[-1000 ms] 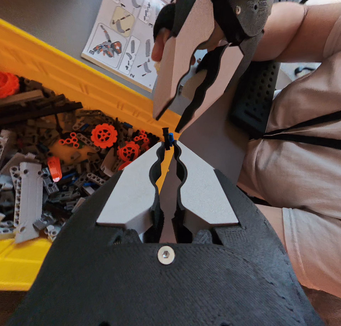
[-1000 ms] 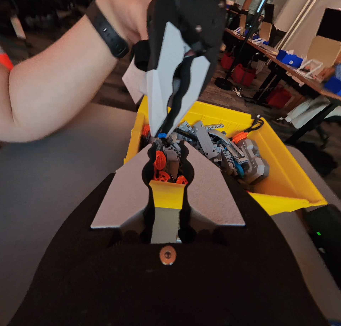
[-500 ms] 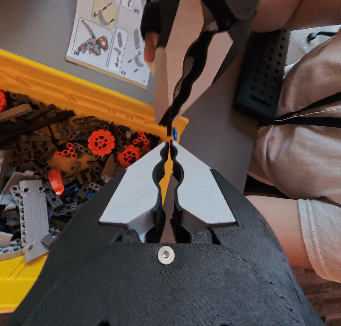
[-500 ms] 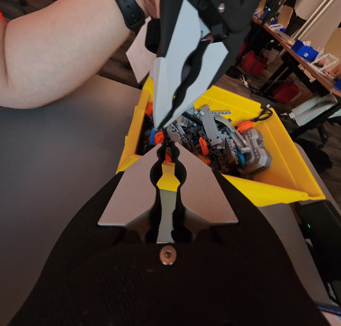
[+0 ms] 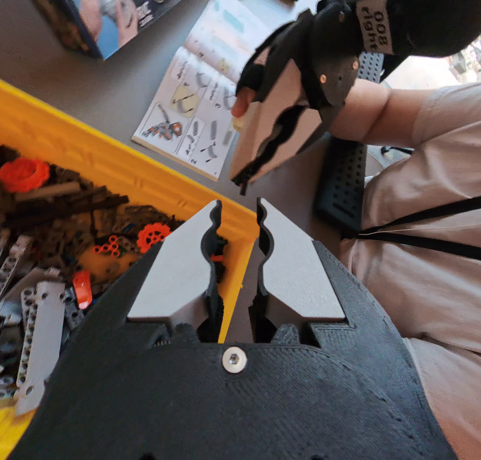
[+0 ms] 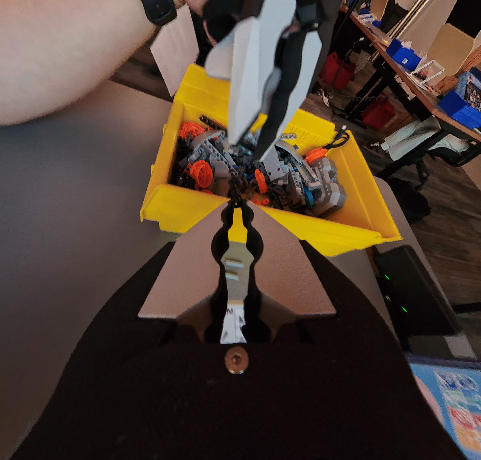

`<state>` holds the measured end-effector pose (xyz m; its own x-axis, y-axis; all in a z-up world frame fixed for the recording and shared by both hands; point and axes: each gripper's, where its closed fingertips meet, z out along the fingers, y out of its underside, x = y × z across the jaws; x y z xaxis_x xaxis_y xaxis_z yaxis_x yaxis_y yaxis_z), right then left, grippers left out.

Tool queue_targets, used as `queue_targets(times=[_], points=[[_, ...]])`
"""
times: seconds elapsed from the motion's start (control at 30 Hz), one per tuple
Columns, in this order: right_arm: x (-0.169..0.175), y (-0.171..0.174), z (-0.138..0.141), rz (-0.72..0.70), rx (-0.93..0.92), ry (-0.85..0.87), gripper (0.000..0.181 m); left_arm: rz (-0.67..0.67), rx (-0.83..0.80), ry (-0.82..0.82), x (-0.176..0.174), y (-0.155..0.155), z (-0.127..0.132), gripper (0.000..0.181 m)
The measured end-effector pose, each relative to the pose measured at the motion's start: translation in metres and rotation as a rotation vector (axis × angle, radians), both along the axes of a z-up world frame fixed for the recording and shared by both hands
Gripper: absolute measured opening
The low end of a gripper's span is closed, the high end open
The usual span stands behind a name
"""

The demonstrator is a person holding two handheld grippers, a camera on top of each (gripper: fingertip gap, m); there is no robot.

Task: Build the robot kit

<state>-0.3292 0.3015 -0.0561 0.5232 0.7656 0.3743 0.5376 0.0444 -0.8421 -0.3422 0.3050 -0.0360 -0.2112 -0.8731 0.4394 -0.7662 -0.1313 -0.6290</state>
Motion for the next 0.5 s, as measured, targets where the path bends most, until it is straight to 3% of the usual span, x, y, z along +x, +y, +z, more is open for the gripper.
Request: queue_targets(times=[0.1,0.17,0.27,0.4,0.5], points=[[0.034,-0.017,-0.005,-0.028,-0.085,-0.083,0.005,-0.029,0.070,-0.021,0.008,-0.009,0.005,0.027],[0.063,-0.034,-0.024,-0.089,-0.250,-0.120,0.004,-0.030,0.118,-0.067,0.013,-0.010,0.013,0.026],[0.097,-0.058,-0.047,-0.190,-0.334,-0.164,0.004,0.011,0.182,-0.176,0.018,-0.004,0.035,0.025],[0.109,-0.084,-0.065,-0.281,-0.350,-0.093,0.004,0.064,0.215,-0.391,0.019,0.000,0.078,0.028],[0.102,-0.095,-0.079,-0.271,-0.396,-0.036,0.004,0.077,0.213,-0.581,0.015,-0.004,0.114,0.028]])
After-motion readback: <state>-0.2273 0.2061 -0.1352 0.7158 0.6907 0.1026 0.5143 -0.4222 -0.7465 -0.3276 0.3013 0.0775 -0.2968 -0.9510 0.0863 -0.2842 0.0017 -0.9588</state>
